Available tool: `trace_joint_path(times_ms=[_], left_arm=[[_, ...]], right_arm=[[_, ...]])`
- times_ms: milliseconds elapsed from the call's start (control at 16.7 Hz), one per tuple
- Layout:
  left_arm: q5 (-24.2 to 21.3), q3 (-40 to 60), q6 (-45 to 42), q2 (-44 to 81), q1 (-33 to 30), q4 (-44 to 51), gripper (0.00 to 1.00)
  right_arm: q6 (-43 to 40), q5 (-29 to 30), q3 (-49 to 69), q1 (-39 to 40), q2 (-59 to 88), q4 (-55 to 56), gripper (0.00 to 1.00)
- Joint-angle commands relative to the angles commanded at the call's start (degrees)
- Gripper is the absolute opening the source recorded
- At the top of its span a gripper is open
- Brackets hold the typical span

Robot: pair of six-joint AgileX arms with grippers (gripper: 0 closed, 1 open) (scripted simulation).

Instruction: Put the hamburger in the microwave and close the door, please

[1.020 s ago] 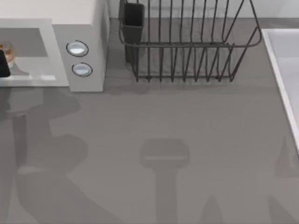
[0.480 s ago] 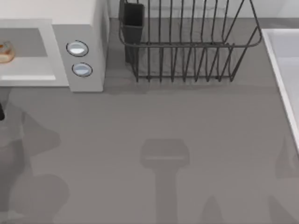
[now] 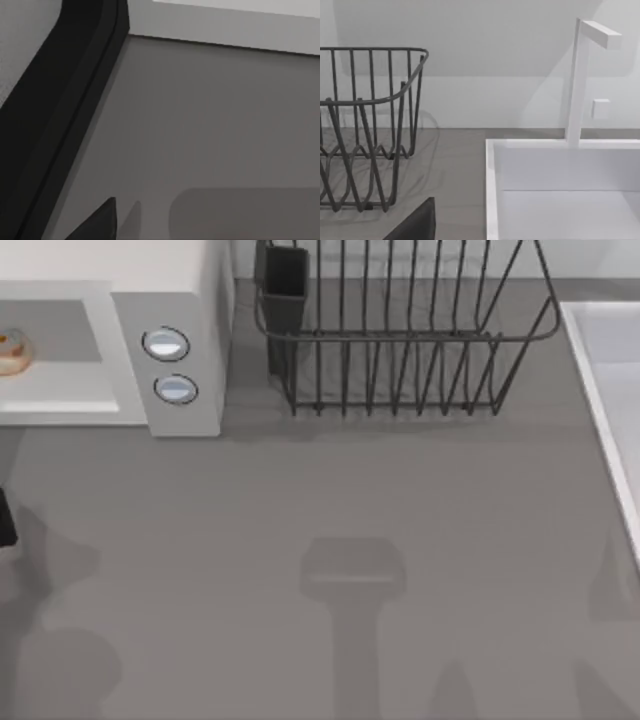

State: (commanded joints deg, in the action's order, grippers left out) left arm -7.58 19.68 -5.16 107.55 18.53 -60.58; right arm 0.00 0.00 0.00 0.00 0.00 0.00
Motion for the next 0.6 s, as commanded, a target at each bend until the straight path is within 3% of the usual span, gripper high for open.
trace_joint_path(times_ms=[600], left_arm=[[-0.1,4.9,0.1,-8.9,-0.5,4.0,1.0]], right_arm=[[0.0,0.0,0.0,0.0,0.0,0.0,1.0]])
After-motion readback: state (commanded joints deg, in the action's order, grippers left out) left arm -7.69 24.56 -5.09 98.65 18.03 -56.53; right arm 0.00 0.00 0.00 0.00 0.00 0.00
